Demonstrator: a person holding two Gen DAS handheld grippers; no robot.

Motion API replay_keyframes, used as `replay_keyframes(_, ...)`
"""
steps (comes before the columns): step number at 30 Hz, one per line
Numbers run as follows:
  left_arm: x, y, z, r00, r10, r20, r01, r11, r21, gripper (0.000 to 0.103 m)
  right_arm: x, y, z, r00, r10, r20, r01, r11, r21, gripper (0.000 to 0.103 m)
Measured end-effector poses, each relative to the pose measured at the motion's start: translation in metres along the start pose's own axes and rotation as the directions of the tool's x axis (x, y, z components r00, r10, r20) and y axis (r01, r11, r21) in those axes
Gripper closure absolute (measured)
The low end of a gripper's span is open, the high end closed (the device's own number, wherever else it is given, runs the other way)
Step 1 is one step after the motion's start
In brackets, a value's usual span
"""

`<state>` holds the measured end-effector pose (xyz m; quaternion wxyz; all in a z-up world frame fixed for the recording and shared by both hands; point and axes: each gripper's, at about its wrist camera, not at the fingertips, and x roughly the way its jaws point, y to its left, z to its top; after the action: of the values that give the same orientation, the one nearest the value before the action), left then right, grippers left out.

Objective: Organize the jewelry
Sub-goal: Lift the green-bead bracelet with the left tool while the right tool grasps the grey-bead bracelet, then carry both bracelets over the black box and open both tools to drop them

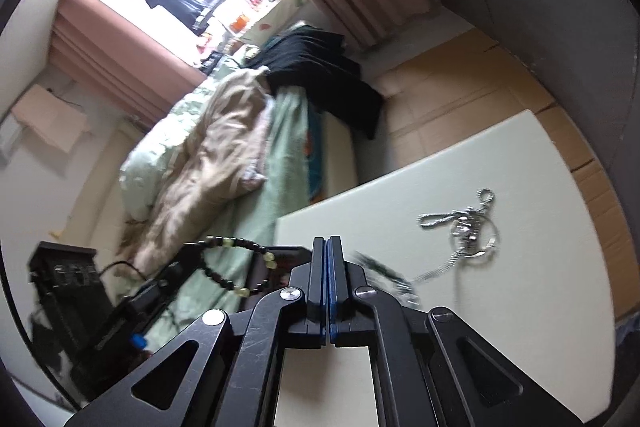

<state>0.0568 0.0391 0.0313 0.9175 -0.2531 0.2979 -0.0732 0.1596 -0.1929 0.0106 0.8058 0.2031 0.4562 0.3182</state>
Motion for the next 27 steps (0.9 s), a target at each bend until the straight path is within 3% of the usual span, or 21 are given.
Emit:
replay_keyframes(5,-0.005,0.002,0.003,1.000,0.010,0.011,-0.010,1.000,0.005,0.096,-0.007,0.010,0.001,1.000,0.013,0.025,-0.012,0.999,-0.034,0.101)
replay_keyframes(10,-0.009,0.011,0.004,1.000,0.018,0.016,-0.018,1.000,-0.020,0.096,0.016,-0.007,-0.002,0.997,-0.048,-0.063,0.046,0.999,-0.022,0.097)
replay_keyframes(11,-0.011,0.014,0.005,1.000,0.019,0.021,-0.019,1.000,-0.025,0.096,0.027,-0.012,-0.004,0.992,-0.070,-0.104,0.068,0.997,-0.020,0.086)
replay_keyframes(12,-0.013,0.016,0.007,0.999,0.020,0.026,-0.019,0.999,-0.032,0.096,0.034,-0.016,-0.006,0.988,-0.083,-0.129,0.081,0.996,-0.020,0.069)
replay_keyframes(14,-0.018,0.016,0.006,0.999,0.020,0.028,-0.019,0.999,-0.041,0.096,0.047,-0.021,-0.012,0.979,-0.124,-0.160,0.121,0.992,-0.027,0.057)
replay_keyframes(19,-0.022,0.022,0.008,0.999,0.018,0.026,-0.016,0.999,-0.050,0.096,0.078,-0.025,-0.023,0.945,-0.231,-0.230,0.218,0.972,-0.084,0.057)
replay_keyframes(23,-0.028,0.030,0.012,0.999,0.015,0.038,-0.013,0.998,-0.066,0.096,0.105,-0.023,-0.040,0.895,-0.317,-0.315,0.279,0.947,-0.160,0.057)
replay_keyframes(27,-0.032,0.037,0.013,0.999,0.015,0.043,-0.011,0.997,-0.082,0.096,0.111,-0.032,-0.051,0.853,-0.395,-0.341,0.356,0.918,-0.174,0.057)
